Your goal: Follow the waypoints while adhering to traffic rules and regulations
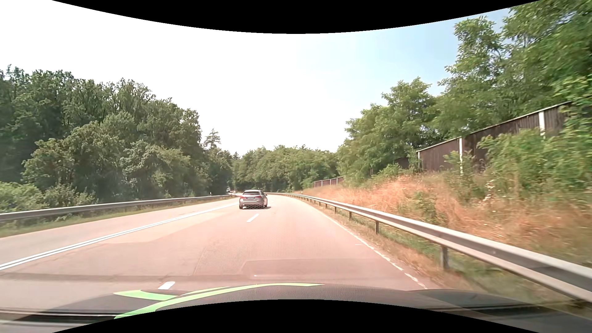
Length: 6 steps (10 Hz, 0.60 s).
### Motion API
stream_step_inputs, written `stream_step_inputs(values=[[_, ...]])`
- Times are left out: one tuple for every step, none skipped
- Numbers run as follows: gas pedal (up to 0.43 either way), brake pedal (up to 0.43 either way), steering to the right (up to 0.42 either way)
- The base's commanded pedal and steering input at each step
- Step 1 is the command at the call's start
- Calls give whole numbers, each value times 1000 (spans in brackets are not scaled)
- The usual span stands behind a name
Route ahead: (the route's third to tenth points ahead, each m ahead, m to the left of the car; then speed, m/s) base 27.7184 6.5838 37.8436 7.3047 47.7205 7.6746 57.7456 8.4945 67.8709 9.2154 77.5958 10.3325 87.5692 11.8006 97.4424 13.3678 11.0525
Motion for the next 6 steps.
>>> stream_step_inputs(values=[[47, 0, -5], [47, 0, -6], [59, 0, -6], [59, 0, -6], [67, 0, -6], [79, 0, -6]])
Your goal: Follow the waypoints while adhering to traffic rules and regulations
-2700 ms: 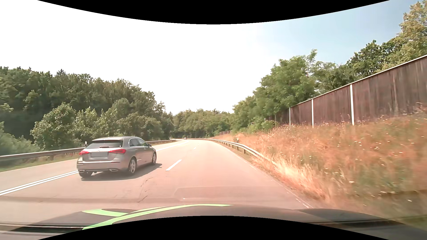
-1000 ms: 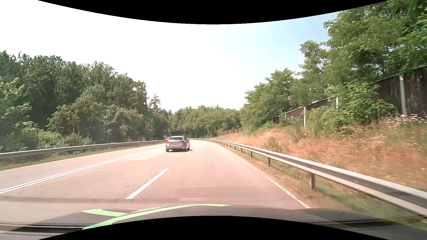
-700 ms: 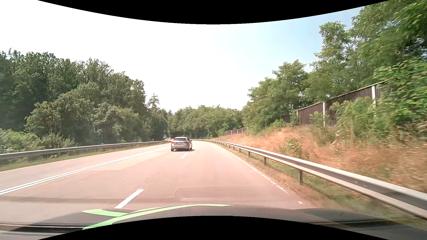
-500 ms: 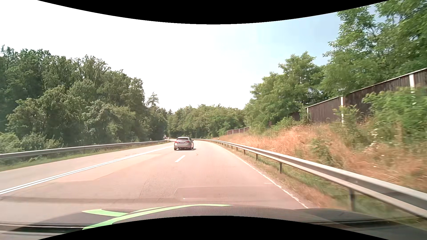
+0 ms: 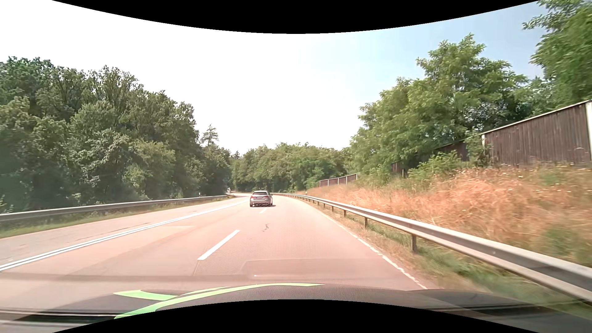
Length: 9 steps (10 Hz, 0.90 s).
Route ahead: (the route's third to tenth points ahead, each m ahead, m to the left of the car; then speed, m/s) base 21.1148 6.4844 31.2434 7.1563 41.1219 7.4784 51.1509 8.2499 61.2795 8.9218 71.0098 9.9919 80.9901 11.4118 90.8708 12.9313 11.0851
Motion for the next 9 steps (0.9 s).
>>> stream_step_inputs(values=[[79, 0, -6], [87, 0, -6], [98, 0, -6], [98, 0, -7], [110, 0, -6], [110, 0, -7], [110, 0, -7], [118, 0, -6], [138, 0, -7]])
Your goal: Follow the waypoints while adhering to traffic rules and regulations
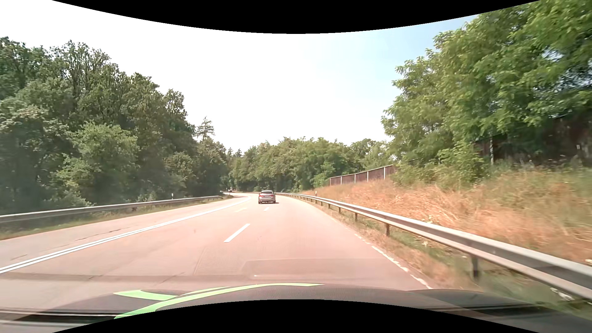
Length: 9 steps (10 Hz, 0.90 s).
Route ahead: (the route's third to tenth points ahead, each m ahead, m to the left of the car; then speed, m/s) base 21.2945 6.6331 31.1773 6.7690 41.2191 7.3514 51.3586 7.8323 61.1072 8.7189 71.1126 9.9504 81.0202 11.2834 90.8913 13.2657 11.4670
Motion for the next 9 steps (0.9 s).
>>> stream_step_inputs(values=[[157, 0, -6], [169, 0, -6], [169, 0, -6], [169, 0, -6], [169, 0, -6], [169, 0, -7], [169, 0, -7], [169, 0, -8], [169, 0, -10]])
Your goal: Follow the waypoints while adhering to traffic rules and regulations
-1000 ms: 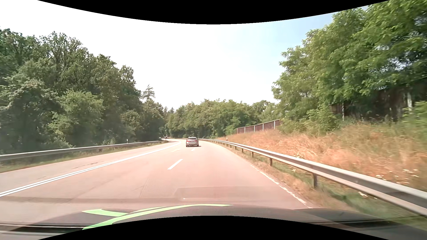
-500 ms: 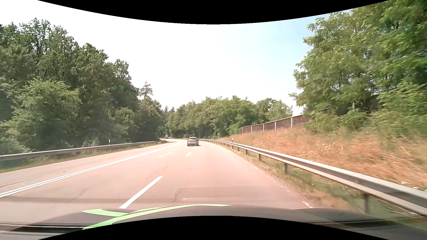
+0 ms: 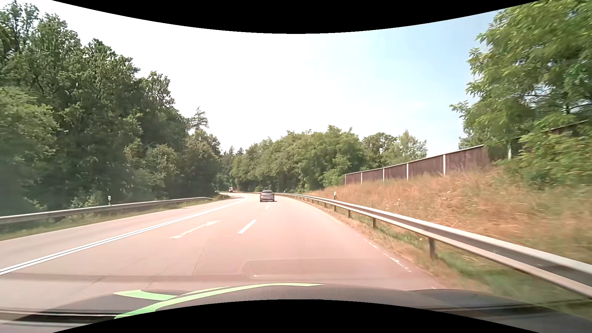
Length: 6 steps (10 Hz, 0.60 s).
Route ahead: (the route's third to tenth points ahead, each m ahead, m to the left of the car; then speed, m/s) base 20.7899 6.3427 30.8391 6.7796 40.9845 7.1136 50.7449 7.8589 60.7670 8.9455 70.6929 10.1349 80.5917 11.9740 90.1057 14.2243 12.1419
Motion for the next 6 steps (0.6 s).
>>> stream_step_inputs(values=[[169, 0, -11], [169, 0, -11], [169, 0, -11], [169, 0, -11], [169, 0, -11], [169, 0, -11]])
